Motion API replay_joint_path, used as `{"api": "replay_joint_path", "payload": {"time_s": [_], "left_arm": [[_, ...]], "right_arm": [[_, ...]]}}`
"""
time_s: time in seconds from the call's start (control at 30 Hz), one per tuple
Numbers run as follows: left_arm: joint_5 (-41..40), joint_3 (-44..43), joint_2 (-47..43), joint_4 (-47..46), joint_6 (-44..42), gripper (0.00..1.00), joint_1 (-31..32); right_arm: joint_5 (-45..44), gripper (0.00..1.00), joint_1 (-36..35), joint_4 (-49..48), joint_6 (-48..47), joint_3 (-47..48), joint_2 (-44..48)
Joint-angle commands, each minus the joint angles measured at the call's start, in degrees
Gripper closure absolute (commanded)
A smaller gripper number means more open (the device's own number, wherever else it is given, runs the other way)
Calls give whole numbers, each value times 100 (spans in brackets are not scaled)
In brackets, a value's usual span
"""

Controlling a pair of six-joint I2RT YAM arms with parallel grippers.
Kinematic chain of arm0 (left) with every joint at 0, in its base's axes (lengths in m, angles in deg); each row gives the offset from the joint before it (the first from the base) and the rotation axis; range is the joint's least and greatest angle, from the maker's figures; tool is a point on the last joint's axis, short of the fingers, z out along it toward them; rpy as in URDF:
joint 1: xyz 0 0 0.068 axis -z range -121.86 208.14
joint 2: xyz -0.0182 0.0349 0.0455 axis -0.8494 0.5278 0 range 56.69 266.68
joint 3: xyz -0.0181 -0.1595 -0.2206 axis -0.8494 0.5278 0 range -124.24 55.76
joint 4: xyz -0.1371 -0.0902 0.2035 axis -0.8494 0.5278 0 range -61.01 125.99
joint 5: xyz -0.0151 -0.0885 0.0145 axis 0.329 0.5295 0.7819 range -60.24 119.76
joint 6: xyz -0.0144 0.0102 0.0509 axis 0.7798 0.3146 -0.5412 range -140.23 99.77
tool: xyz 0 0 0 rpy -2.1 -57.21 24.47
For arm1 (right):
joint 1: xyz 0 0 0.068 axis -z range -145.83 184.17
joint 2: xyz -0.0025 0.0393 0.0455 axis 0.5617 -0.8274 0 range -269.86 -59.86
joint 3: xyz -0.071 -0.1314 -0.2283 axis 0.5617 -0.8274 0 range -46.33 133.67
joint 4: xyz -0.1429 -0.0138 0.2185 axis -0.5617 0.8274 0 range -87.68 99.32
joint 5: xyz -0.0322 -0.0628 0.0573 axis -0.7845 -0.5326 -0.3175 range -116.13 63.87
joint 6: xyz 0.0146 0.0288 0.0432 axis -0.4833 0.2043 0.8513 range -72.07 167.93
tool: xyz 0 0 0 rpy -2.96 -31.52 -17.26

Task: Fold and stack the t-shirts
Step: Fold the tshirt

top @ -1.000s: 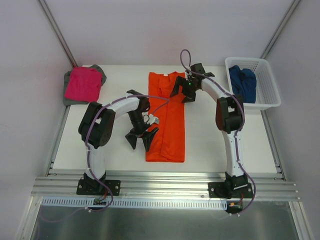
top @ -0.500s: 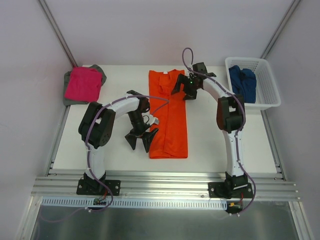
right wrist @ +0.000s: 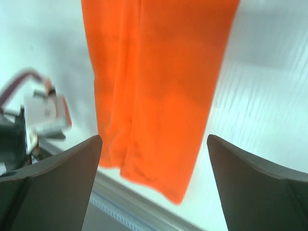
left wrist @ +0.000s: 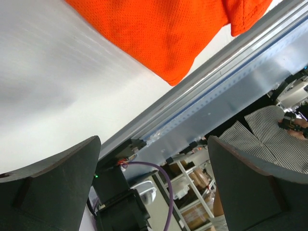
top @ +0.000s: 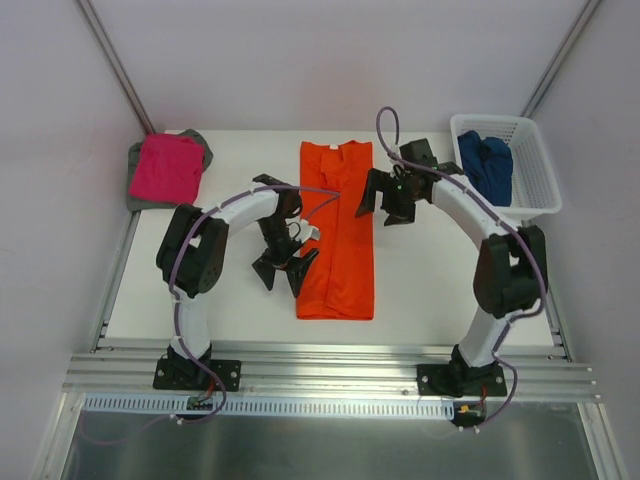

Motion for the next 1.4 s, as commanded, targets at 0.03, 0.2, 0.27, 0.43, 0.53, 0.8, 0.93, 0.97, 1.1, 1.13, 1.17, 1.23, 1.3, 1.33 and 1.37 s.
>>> {"api": "replay_joint_path", "payload": {"time_s": [0.03,0.2,0.27,0.43,0.53,0.8,0.93,0.97,1.1,1.13,1.17,1.23,1.3,1.33,1.37], "left_arm": [[6,123,-327,-105,73,6,-47],[305,63,111,-132,152,14,-363],[401,-51,252,-150,152,16,-504],[788,-105,709,-167,187,22,-531],[946,0,789,-185,178,22,-522],[1377,440,868,-387,266,34,-513],[1404,659,736,-448,328,39,-487],[1412,703,666,-527,363,40,-487],[1456,923,578,-668,468,48,-346],[1439,941,569,-686,477,57,-259],[1387,950,569,-721,582,61,-206],[1281,1037,525,-957,757,70,-66],[1307,1186,341,-1377,960,70,23],[1263,1413,236,-1554,952,69,75],[1159,1555,-26,-1765,1309,66,172]], "right_arm": [[-5,2,-57,463,-137,-1258,1139],[91,10,-189,428,-50,-2667,1921],[188,14,-259,289,-41,-3176,2019],[293,29,-347,-29,91,-3636,1950],[364,35,-391,-38,83,-3619,1827],[416,47,-786,-249,275,-3504,1554],[452,47,-997,-301,364,-3495,1483],[452,48,-1032,-301,381,-3504,1466],[390,48,-1226,-319,513,-3601,1439],[373,48,-1252,-319,574,-3627,1465],[347,48,-1279,-328,601,-3679,1483],[197,48,-1305,-319,680,-3732,1588],[-91,47,-1314,-336,715,-3811,1667],[-206,46,-1323,-371,733,-3864,1711],[-312,46,-1332,-415,742,-3908,1799]]}}
